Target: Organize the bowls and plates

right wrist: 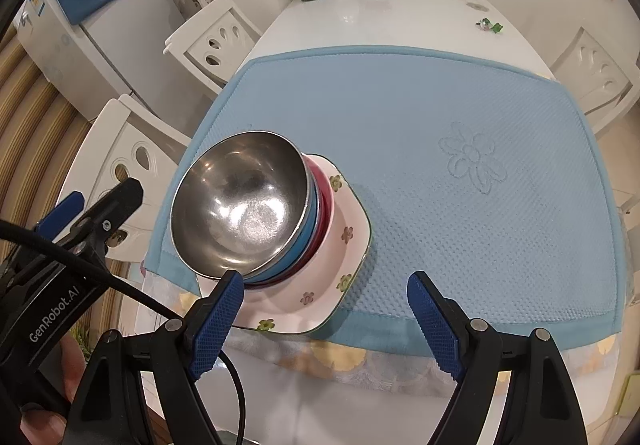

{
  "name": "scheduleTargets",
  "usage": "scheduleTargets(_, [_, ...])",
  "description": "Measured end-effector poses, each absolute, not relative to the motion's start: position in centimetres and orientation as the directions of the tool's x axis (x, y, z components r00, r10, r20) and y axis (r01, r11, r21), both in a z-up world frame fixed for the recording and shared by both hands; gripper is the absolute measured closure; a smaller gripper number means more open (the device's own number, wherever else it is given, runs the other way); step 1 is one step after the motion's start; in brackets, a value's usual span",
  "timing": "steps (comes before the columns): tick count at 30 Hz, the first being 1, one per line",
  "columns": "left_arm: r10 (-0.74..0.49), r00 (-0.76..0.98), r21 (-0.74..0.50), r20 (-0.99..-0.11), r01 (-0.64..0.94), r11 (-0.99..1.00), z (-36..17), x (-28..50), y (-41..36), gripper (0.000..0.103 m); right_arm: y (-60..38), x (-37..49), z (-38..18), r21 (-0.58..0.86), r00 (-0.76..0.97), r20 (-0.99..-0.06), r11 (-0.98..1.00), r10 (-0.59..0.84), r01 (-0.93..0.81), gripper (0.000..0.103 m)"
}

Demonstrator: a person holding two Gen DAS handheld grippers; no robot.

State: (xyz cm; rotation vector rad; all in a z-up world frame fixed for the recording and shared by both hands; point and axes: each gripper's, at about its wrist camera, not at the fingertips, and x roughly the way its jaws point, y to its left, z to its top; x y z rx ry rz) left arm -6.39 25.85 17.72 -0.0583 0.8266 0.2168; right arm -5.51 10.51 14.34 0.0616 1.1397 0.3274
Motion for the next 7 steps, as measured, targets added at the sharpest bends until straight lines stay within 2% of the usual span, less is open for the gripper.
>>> scheduleTargets(7, [0.199,0.697,0.037,-0.690,-0.240,0.970,18.6,-6.3,25.0,0.016,8.4,-5.6,14.5,0.197,0.397,-0.879,0.960,0.262,-0.198,0.021])
